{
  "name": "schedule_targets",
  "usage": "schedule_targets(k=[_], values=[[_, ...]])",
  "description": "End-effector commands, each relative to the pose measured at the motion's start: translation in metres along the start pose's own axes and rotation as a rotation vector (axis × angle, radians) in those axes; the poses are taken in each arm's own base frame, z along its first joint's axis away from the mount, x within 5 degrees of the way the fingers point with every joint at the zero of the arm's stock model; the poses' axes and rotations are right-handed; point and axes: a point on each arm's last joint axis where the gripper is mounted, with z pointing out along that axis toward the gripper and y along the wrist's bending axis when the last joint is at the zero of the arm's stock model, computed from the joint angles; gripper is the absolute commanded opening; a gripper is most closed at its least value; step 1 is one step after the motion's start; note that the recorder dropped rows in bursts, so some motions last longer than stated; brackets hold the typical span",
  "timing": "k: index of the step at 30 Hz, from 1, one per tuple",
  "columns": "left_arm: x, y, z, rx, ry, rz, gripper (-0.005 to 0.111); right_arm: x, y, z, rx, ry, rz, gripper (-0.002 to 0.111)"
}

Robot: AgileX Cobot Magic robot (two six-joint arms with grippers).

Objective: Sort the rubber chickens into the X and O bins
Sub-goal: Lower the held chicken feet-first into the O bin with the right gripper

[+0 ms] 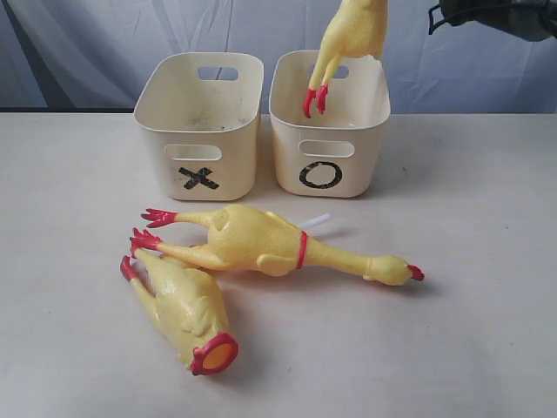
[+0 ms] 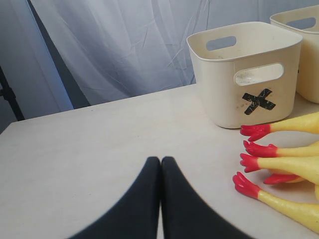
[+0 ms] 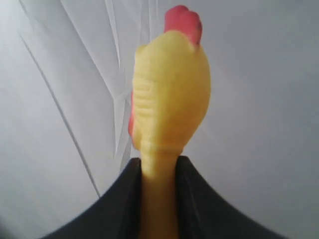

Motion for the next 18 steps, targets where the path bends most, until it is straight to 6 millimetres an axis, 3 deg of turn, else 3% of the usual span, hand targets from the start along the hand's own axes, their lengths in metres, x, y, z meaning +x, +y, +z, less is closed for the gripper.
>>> schedule_targets(k=[1,6,18], values=[[0.0,0.0,0.0,-0.007,-0.008,-0.003,0.0,0.017,0.003,0.007,-0.019,0.005,0.014,-0.001],[0.0,0.0,0.0,-0.007,-0.008,-0.003,0.0,0.039,0.005,0.01,-0.021,0.058,0.002,-0.001],[0.0,0.0,0.0,-0.007,-0.008,-0.003,0.0,0.054,0.004,0.008,0.034,0.192,0.046,-0.001]])
